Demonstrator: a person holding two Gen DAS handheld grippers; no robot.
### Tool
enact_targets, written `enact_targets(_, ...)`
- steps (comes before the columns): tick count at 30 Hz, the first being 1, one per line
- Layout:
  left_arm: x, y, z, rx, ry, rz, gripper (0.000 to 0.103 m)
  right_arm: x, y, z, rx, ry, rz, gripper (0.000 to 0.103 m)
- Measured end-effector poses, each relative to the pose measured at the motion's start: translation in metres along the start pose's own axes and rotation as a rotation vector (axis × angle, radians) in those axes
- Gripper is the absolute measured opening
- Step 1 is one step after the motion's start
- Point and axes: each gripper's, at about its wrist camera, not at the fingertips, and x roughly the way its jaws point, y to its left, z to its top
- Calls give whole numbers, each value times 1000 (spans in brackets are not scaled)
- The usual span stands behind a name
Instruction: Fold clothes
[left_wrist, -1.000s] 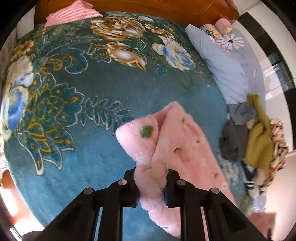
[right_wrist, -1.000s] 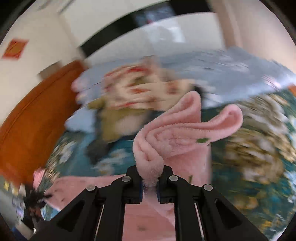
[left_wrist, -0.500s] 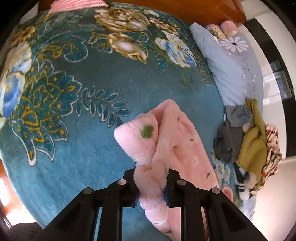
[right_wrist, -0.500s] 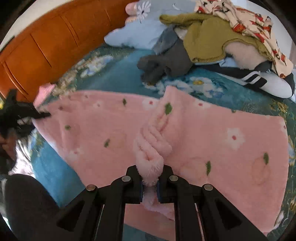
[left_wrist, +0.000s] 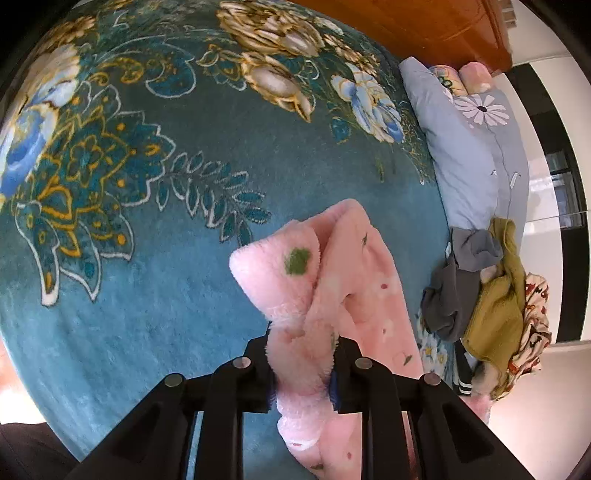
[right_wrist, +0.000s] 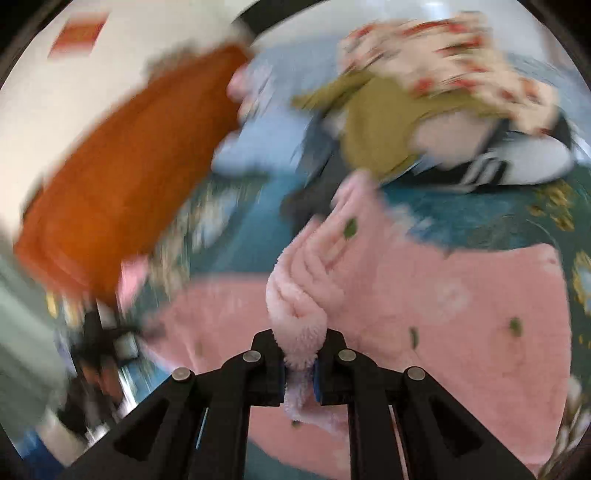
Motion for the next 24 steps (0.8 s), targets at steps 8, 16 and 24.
enact_targets(8,1,10,0,-45,13,-7,23,86,25,-46,-153,288,-77,18)
enact_targets(16,-12,-10,-6,20,-51,12,20,35,4,-34,-130,222,-3,60)
enact_targets(24,-79,-154,-85,493,-168,-220,19,-38,-74,-25,67,80,-108,60)
